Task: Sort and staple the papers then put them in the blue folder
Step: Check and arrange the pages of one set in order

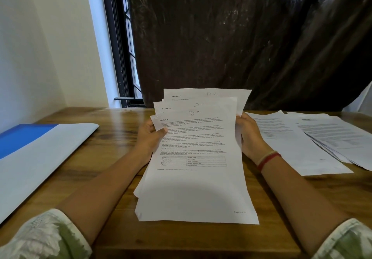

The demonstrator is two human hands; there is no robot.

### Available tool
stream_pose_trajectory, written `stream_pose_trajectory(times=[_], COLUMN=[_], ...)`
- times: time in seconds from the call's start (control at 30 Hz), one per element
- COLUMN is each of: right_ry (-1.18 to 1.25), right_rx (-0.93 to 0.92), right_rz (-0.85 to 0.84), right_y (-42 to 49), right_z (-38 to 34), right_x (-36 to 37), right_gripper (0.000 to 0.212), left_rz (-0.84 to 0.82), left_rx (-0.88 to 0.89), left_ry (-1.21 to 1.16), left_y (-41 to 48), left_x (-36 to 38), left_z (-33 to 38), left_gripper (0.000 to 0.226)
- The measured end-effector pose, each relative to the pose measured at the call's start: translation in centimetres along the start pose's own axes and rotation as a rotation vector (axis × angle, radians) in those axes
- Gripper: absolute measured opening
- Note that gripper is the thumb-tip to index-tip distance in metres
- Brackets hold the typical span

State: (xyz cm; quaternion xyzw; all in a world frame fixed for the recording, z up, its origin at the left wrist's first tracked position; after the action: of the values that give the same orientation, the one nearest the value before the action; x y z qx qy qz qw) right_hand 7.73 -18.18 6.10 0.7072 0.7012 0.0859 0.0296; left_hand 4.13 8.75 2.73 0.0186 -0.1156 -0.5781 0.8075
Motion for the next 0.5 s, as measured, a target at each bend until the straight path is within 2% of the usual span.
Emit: stream_pose_trajectory(times=[0.1,0.23,0.5], right_ry=[-0.045,-0.125,0.039], right_rx=[-0.014,-0.038,-0.018], right_rz=[-0.032,-0.051,-0.053], right_y=[-0.23,-0.48,-0.67], right_z=[-0.35,-0.78,0.04], right_x=[0.37,0.8,0.37], right_gripper=[0.014,0.023,0.018], left_rz=[0.0,-0.04,-0.059], left_rx=[0.001,0.019,0.021], left_ry=[-0.033,-0.065,-0.101], left_y=[-0.04,-0.14,0.1], left_x=[0.05,0.13,0.28], left_z=[0.02,0.1,-0.01], left_gripper=[0.036,0.031,0.028])
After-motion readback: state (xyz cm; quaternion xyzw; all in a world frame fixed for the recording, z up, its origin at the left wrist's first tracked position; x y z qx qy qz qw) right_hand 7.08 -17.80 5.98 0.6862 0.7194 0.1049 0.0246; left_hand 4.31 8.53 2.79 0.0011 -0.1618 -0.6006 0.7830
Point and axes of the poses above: each hand's wrist, its own y-axis towards the middle knuckle, its own x-axis out of the palm, z = x × y, the point moved 9 cm from there along y, towards the middle knuckle
